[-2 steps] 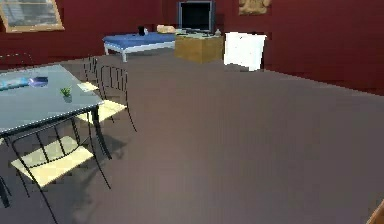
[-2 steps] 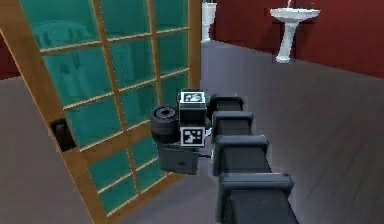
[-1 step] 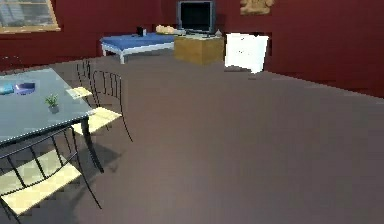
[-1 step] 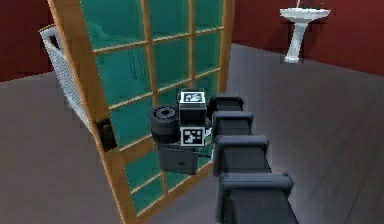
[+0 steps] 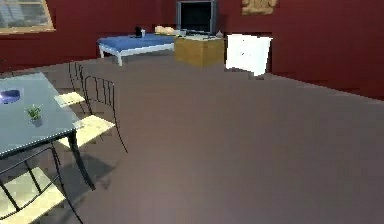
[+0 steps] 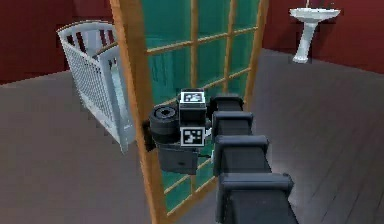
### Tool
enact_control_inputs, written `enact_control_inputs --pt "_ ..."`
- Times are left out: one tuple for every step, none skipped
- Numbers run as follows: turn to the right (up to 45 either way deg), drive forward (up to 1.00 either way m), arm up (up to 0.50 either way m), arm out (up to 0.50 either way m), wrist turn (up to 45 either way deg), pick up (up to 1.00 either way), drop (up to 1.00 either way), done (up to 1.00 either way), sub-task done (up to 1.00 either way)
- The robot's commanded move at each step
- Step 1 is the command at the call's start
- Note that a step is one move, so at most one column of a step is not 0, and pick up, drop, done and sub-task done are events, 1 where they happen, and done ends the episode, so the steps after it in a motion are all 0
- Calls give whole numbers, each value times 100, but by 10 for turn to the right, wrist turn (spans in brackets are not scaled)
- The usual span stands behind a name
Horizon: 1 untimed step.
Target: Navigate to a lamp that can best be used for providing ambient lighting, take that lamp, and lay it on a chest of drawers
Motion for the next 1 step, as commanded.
enact_control_inputs --pt "180 0 0 0 0 0 0 0 0"
